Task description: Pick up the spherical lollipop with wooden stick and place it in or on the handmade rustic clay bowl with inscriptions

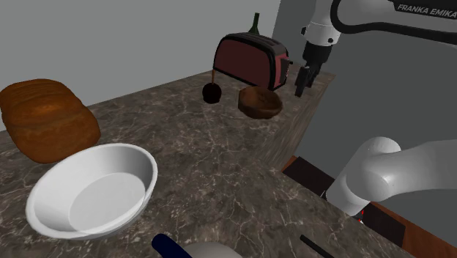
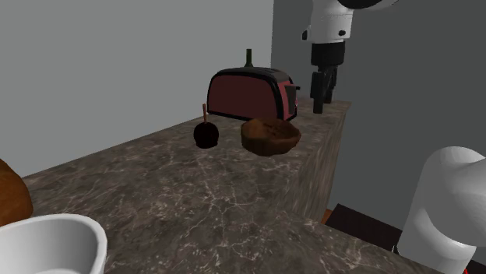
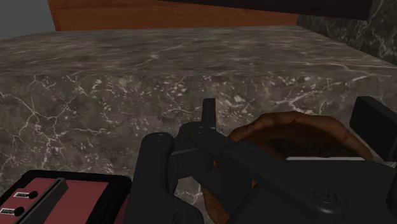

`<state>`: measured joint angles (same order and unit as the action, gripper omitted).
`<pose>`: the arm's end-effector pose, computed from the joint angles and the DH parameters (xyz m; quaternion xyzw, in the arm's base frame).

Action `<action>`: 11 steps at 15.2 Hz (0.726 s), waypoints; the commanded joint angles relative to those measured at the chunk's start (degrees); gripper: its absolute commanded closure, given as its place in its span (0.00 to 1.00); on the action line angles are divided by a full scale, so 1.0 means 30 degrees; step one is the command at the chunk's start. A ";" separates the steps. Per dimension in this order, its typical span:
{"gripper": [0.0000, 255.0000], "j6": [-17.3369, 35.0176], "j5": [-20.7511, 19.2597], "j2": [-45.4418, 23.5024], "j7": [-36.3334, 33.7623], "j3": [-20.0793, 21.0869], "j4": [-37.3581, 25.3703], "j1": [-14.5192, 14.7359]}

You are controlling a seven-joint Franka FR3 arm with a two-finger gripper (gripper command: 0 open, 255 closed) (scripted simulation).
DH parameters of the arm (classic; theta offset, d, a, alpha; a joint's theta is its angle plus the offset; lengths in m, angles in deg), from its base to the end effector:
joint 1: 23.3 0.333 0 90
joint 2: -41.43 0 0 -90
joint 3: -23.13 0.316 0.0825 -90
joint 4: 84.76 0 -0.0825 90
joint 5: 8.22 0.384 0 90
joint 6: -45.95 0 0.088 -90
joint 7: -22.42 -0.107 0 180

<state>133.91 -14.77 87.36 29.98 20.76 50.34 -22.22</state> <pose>0.2987 -0.0232 0.5914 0.9973 0.0597 -0.0137 0.0414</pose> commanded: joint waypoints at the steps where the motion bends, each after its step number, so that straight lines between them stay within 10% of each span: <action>1: 0.00 0.0000 0.0000 0.0000 0.0000 0.0000 0.0000 0.0000; 11: 0.00 0.6303 0.2225 -0.3667 -0.7795 0.3177 -0.0333 -0.0772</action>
<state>150.60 -8.43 77.88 9.02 29.49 49.76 -24.11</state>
